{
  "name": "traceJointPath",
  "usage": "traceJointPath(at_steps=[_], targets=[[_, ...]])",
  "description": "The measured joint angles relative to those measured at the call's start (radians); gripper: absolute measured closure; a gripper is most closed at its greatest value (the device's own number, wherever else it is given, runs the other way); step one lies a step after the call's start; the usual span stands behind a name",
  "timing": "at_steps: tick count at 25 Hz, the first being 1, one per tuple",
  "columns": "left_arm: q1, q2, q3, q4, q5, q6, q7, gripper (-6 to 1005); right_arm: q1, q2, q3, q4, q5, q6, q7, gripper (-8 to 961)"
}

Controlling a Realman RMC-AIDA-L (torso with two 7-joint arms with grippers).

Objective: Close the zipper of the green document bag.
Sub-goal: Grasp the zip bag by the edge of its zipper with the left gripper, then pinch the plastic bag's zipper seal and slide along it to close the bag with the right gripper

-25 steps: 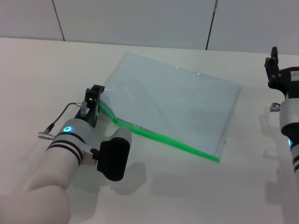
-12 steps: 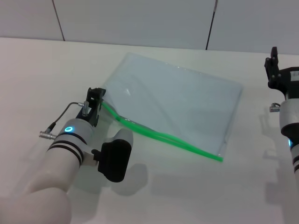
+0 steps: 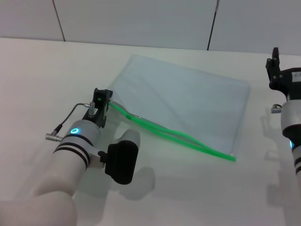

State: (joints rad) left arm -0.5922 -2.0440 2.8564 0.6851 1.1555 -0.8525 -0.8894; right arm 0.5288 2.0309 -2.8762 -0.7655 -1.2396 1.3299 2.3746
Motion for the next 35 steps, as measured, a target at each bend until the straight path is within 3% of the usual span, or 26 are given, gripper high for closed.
traceJointPath(at_steps=[16, 35], targets=[[0.001, 0.002, 0.001, 0.035, 0.002, -0.042, -0.003, 958, -0.001, -0.003, -0.002, -0.065, -0.003, -0.023, -0.080, 224], [0.023, 0.004, 0.001, 0.037, 0.080, -0.119, -0.051, 955, -0.017, -0.009, -0.002, -0.137, -0.205, -0.227, -0.131, 226]])
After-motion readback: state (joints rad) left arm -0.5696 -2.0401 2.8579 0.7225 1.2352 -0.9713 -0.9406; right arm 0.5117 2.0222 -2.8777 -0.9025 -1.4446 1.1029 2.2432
